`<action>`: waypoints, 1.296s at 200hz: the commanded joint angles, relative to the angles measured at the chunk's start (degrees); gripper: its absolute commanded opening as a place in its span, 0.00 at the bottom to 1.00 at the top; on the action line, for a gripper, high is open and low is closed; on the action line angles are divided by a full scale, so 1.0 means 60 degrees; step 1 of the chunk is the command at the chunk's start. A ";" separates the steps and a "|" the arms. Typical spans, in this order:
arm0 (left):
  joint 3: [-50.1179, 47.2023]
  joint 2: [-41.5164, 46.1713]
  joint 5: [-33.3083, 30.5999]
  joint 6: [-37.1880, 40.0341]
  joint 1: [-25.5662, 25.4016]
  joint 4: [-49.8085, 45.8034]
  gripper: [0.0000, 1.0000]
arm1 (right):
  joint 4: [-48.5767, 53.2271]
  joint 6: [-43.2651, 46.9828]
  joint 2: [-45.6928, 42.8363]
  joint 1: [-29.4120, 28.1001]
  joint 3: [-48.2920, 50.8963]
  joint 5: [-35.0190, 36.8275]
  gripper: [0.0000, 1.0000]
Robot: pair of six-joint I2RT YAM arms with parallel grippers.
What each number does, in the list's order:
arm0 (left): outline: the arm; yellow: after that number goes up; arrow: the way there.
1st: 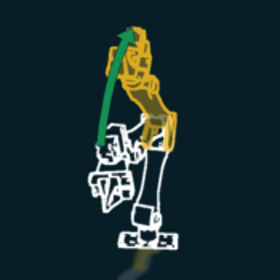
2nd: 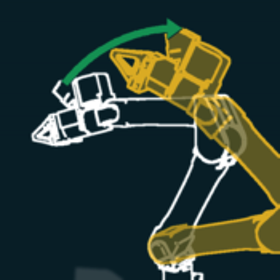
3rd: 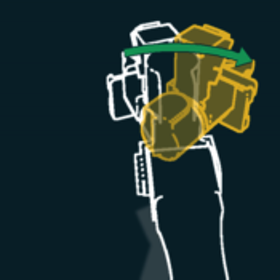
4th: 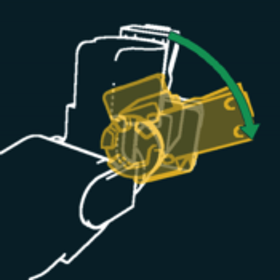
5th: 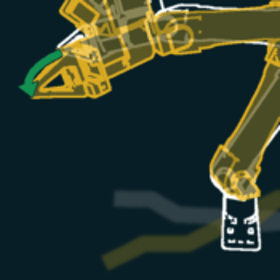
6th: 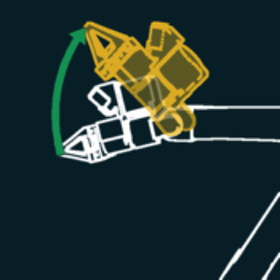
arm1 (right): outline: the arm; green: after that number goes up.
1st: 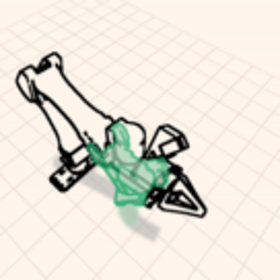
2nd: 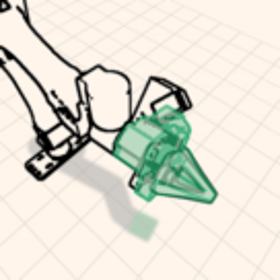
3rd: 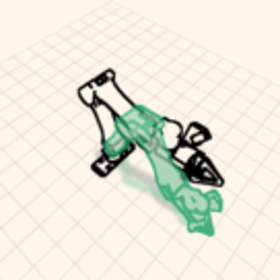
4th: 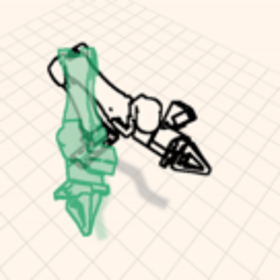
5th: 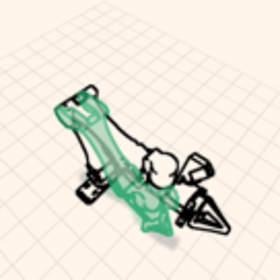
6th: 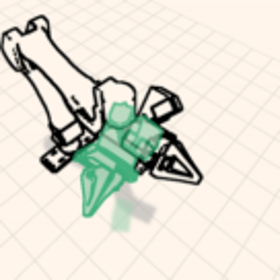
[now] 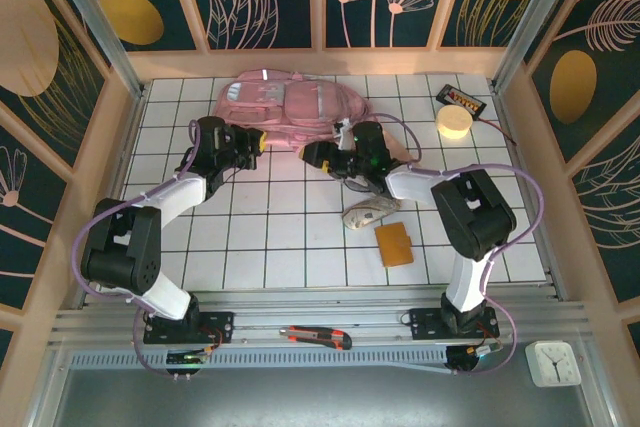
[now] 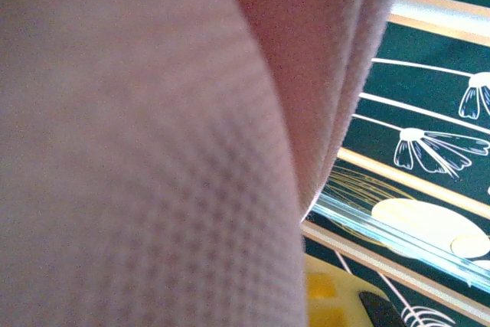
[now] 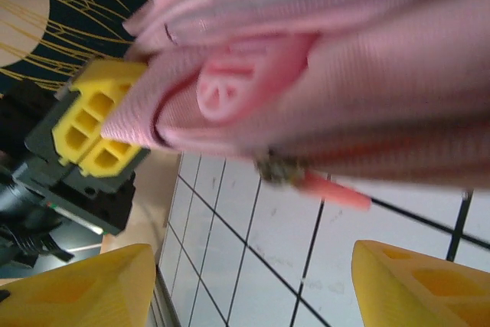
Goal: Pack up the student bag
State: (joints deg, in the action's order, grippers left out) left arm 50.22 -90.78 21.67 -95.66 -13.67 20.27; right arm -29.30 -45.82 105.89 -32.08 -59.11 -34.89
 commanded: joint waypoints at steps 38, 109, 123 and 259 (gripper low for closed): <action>0.0392 0.0484 0.0870 -0.0696 -0.0211 0.0717 0.00 | -0.0860 -0.0025 0.0592 0.0058 -0.0986 -0.0482 0.68; 0.0677 0.0387 0.0864 -0.0758 -0.0210 0.0751 0.00 | 0.0401 0.0286 0.0717 0.0380 -0.0690 -0.0058 0.68; 0.0752 0.0372 0.0878 -0.0727 -0.0211 0.0669 0.00 | 0.0374 0.0295 0.0772 0.0406 -0.0622 -0.0018 0.68; 0.0477 0.0484 0.0855 -0.0815 -0.0208 0.0866 0.00 | -0.0616 0.0038 0.0546 0.0391 -0.0972 -0.0849 0.57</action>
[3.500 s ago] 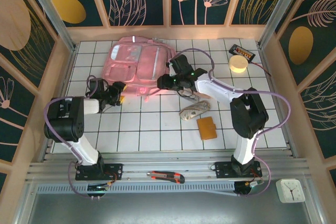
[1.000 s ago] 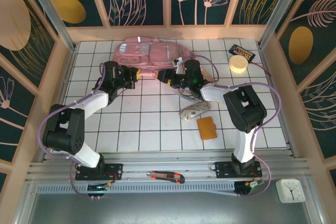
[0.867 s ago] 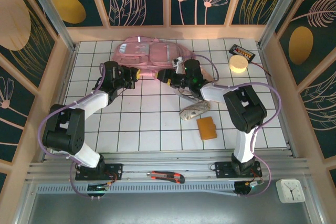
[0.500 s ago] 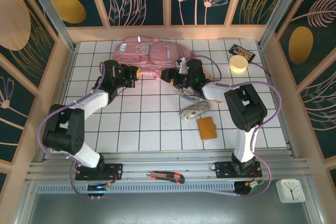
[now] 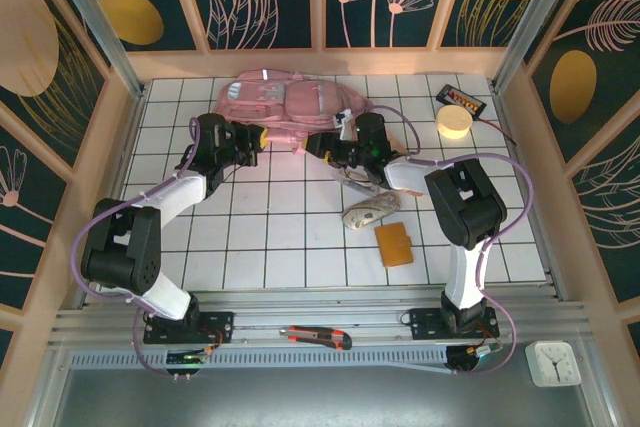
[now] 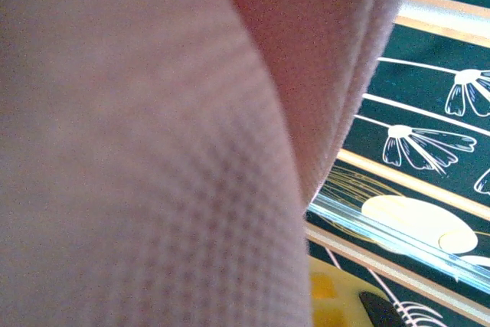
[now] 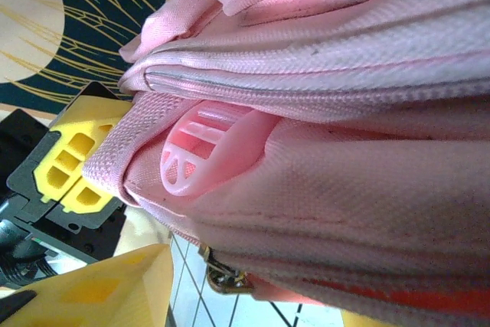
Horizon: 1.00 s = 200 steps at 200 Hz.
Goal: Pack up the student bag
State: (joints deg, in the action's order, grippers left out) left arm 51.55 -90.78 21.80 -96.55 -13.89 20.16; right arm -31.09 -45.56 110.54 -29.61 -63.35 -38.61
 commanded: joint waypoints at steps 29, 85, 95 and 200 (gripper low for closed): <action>0.0236 0.0480 0.0805 -0.0680 -0.0162 0.0934 0.00 | -0.0295 -0.0063 -0.0347 -0.0005 -0.0093 -0.0244 0.53; 0.0222 0.0495 0.0757 -0.0666 -0.0167 0.0919 0.00 | -0.0193 -0.0090 -0.0426 0.0027 0.0059 -0.0157 0.37; 0.0212 0.0510 0.0746 -0.0666 -0.0171 0.0914 0.00 | -0.0186 -0.0108 -0.0402 0.0042 0.0041 -0.0171 0.32; -0.0019 0.0511 0.0618 -0.0440 -0.0164 0.0891 0.00 | 0.3133 0.0672 -0.0727 0.0304 -0.0318 0.0605 0.00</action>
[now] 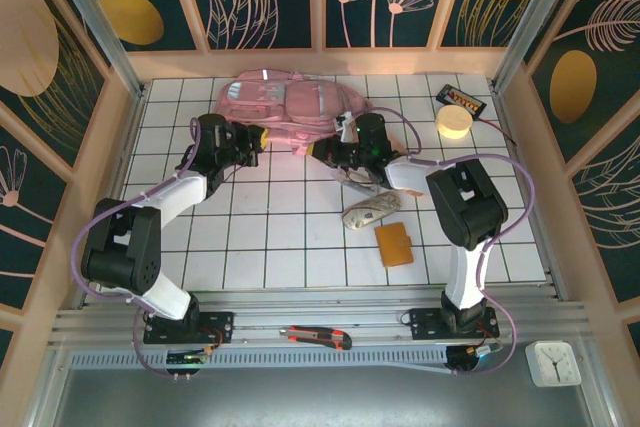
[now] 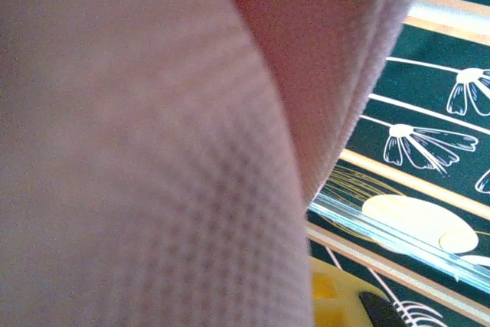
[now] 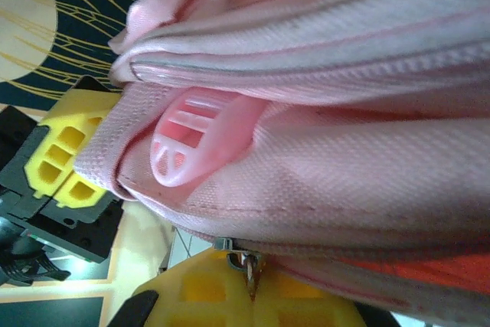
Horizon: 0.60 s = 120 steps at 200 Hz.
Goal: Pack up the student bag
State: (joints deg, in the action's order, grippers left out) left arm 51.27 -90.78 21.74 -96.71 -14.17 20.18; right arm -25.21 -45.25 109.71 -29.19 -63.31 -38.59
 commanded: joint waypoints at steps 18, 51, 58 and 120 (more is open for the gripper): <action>-0.0039 0.0422 0.0654 -0.0187 -0.0097 0.0916 0.00 | 0.3986 0.1325 -0.0718 0.0259 -0.0748 0.0865 0.00; 0.0103 0.0315 0.0758 0.1125 0.0348 0.0002 0.00 | 0.6467 0.2664 -0.0871 0.0471 -0.1173 0.1265 0.00; 0.0055 0.0345 0.0845 0.1319 0.0514 -0.0138 0.00 | 0.6830 0.2943 -0.0896 0.0553 -0.1209 0.1317 0.00; -0.0499 0.0732 0.1589 0.2402 0.1398 -0.1085 0.00 | 0.8218 0.4382 -0.0217 0.1690 -0.2148 0.1667 0.00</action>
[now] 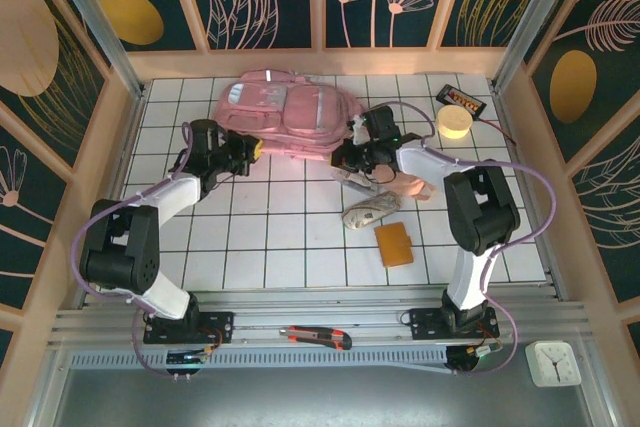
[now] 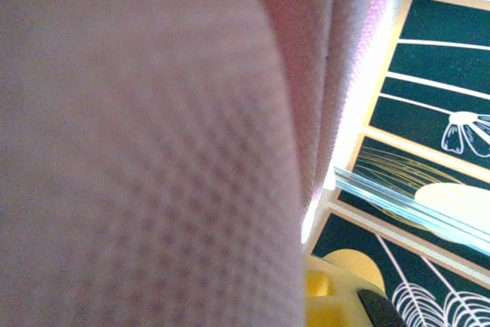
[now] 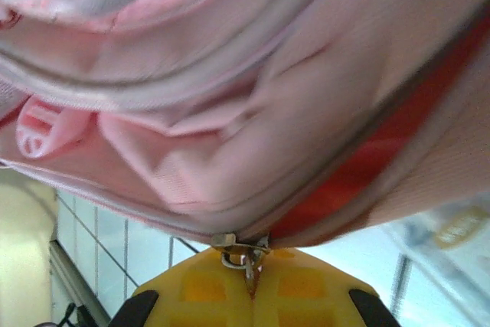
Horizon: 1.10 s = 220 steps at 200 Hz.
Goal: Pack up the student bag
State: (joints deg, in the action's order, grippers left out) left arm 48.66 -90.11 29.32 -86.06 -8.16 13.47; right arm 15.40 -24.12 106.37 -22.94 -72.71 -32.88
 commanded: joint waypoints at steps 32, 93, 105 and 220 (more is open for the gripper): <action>-0.0645 0.1011 0.0473 0.0979 0.1020 -0.0308 0.00 | 0.2129 0.1486 0.0997 0.1000 -0.1534 0.0987 0.00; -0.0486 0.0382 0.0869 0.1971 0.2311 -0.0571 0.00 | 0.2722 0.2362 0.1526 0.0920 -0.2353 0.0869 0.00; -0.0218 -0.0015 0.0911 0.2116 0.2327 -0.0499 0.00 | 0.2778 0.2552 0.1522 0.0613 -0.2503 0.0813 0.00; 0.2350 -0.1123 0.0212 0.4676 0.2829 -0.3341 0.85 | 0.1667 -0.0224 0.2110 -0.2319 -0.3741 -0.0576 0.00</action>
State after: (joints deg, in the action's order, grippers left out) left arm 63.72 -102.43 32.60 -62.52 8.58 -1.17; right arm 27.62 -20.93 117.67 -33.76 -90.98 -32.93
